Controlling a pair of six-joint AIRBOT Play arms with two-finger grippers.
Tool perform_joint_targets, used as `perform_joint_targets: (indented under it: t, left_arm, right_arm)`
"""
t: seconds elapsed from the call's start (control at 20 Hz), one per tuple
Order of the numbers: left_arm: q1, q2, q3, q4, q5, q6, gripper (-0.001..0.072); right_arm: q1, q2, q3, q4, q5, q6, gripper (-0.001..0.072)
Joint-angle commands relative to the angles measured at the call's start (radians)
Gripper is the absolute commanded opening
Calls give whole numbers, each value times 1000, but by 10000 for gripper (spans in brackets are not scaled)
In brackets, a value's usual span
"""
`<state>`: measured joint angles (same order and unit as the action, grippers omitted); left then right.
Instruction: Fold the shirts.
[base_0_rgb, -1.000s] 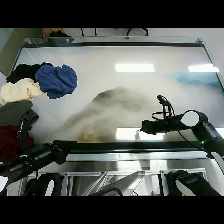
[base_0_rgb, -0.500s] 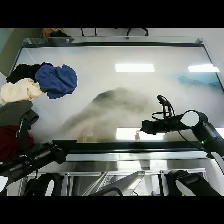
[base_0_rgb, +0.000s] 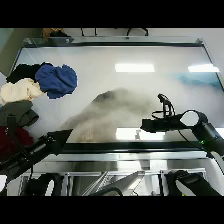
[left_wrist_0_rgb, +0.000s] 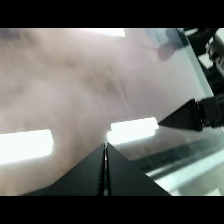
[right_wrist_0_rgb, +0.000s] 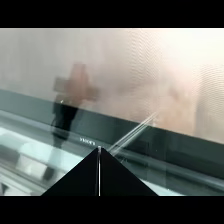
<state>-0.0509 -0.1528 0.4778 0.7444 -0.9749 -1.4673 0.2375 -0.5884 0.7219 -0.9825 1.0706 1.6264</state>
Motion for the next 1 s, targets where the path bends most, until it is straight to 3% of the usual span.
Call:
perform_joint_targets:
  t: [0.0, 0.05, 0.1, 0.15, 0.2, 0.3, 0.4, 0.6, 0.7, 0.95]
  left_arm:
    - [2, -55, 47, 141, 160, 8, 457]
    - [3, -114, 93, 245, 194, 2, 693]
    - [3, -181, 143, 344, 229, 2, 692]
    - [5, -267, 205, 450, 264, 1, 691]
    - [14, -363, 267, 533, 292, 1, 691]
    - [81, -602, 407, 601, 316, 0, 691]
    - [186, -858, 557, 567, 280, 0, 692]
    - [332, -1313, 884, 509, 41, 1, 692]
    - [341, -1488, 1014, 509, -23, 0, 692]
    - [298, -1720, 1216, 476, -11, 1, 692]
  right_arm:
    - [0, -17, 0, 4, -109, 0, 24]
    - [0, -22, 0, 3, -125, 0, 28]
    - [-1, -27, 0, 3, -134, -5, 130]
    - [-1, -35, 0, 1, -145, -4, 357]
    - [-2, -42, 0, -1, -158, -4, 484]
    - [-2, -50, 0, -3, -181, -4, 483]
    - [-3, -55, 0, -29, -198, -3, 483]
    - [-3, -56, 0, -107, -201, -3, 483]
    - [-3, -56, 0, -108, -209, -3, 483]
    - [-3, -56, 0, -137, -209, -3, 483]
